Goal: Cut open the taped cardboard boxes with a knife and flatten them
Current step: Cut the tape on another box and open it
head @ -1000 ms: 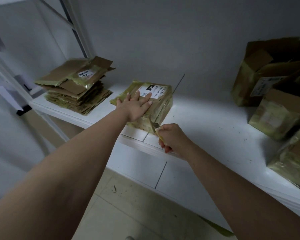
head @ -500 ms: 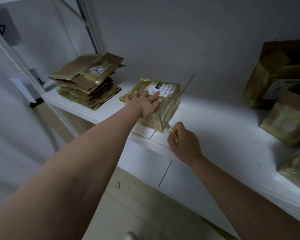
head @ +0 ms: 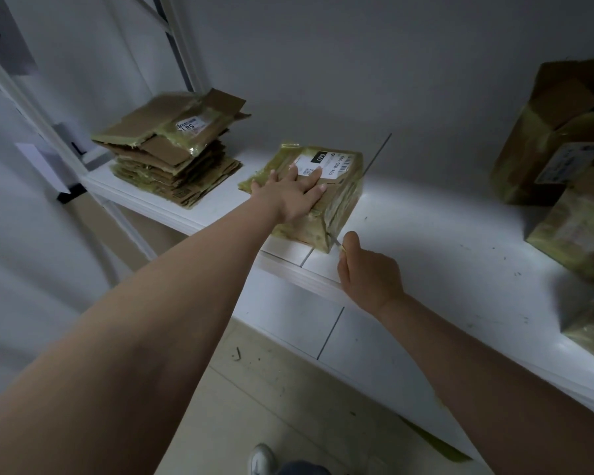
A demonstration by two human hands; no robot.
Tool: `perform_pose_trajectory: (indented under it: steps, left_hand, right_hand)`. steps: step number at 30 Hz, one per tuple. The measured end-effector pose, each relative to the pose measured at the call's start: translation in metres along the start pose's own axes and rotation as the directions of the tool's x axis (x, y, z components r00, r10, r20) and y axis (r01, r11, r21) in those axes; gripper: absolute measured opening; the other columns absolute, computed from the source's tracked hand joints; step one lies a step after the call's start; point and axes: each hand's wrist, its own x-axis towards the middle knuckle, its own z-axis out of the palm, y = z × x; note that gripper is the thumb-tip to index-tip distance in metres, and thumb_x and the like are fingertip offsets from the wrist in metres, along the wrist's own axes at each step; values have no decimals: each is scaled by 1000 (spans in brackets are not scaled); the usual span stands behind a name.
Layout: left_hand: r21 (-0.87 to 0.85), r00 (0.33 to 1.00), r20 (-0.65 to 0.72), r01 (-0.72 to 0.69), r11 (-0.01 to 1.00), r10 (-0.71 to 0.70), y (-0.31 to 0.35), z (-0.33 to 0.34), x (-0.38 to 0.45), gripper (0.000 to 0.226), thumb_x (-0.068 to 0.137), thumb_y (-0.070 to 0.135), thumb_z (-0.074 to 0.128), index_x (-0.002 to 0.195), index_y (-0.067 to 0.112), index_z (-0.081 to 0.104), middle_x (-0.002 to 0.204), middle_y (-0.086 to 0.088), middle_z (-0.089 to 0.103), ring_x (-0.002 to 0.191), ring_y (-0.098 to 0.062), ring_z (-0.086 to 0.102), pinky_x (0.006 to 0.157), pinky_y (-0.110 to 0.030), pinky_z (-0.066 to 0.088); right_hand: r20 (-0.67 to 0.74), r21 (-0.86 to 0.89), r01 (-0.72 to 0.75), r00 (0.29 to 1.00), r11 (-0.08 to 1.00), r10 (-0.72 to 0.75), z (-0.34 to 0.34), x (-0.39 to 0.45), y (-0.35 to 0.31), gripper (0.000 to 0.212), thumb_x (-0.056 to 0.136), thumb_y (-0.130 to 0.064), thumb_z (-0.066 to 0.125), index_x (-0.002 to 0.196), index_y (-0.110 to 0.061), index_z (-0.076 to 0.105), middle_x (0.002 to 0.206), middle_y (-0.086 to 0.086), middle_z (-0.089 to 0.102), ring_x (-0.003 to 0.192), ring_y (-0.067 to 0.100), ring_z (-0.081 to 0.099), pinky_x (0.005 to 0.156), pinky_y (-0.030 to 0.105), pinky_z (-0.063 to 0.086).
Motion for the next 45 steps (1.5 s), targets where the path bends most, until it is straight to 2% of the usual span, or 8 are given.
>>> perform_pose_trajectory:
  steps: [7, 10, 13, 16, 18, 31, 37, 45]
  left_hand:
    - [-26, 999, 43, -3, 1000, 4, 6, -3, -9, 84, 76, 89, 20, 149, 51, 2, 162, 1, -7, 147, -36, -10, 112, -65, -7]
    - [-19, 998, 45, -37, 999, 38, 8, -6, -10, 77, 85, 72, 41, 150, 49, 6, 163, 1, -5, 147, -36, -10, 111, -64, -7]
    - [-76, 986, 80, -139, 987, 145, -2, -18, -15, 72, 90, 43, 55, 151, 42, 17, 163, 1, 4, 149, -29, -5, 115, -54, -5]
    - [-215, 971, 124, -177, 960, 206, -27, -25, -20, 76, 82, 31, 63, 149, 38, 29, 161, 4, 15, 149, -20, 5, 117, -35, 3]
    - [-217, 972, 113, -179, 960, 207, -38, -21, -24, 83, 66, 37, 53, 145, 45, 31, 160, 11, 16, 149, -19, 1, 120, -44, -1]
    - [-234, 977, -23, -210, 949, 211, -45, 3, -17, 80, 65, 41, 43, 144, 51, 30, 158, 18, 17, 149, -15, -1, 115, -54, -12]
    - [-240, 976, -41, -216, 947, 212, -46, 3, -16, 78, 66, 44, 42, 143, 51, 29, 159, 17, 17, 149, -16, 0, 115, -55, -10]
    - [-250, 977, -47, -214, 944, 208, -46, 6, -14, 77, 67, 41, 43, 142, 53, 30, 158, 18, 18, 149, -16, 0, 115, -55, -11]
  right_hand:
    - [175, 71, -43, 984, 997, 30, -8, 3, 0, 23, 97, -21, 34, 117, -10, 36, 73, 10, 55, 67, 35, 53, 57, 32, 33]
    - [191, 195, -79, 981, 978, 41, -12, -3, 6, 8, 97, -22, 34, 98, -14, 34, 60, -2, 39, 61, 30, 46, 54, 31, 28]
    - [63, 333, -206, 979, 920, 196, -16, -9, 14, 13, 98, -23, 35, 93, -11, 38, 64, 3, 48, 65, 36, 52, 52, 32, 26]
    - [-1, 244, -384, 918, 890, 396, -22, -7, 25, 21, 100, -26, 35, 106, -9, 45, 87, 15, 62, 82, 40, 59, 61, 34, 31]
    - [-11, 163, -421, 904, 892, 428, -23, -5, 34, 22, 101, -30, 32, 109, -13, 44, 91, 14, 63, 85, 39, 59, 64, 34, 32]
    - [-2, 112, -330, 943, 937, 332, -17, 20, 43, 26, 102, -31, 27, 116, -15, 44, 87, 11, 64, 80, 36, 60, 63, 31, 34]
    - [-139, 227, -284, 937, 931, 320, -12, 18, 44, 43, 92, -38, 22, 107, -8, 49, 81, 14, 63, 75, 41, 60, 60, 32, 30]
    - [-58, 60, -299, 952, 952, 302, -14, 20, 40, 21, 101, -24, 31, 113, -13, 45, 81, 6, 60, 75, 35, 60, 60, 29, 30]
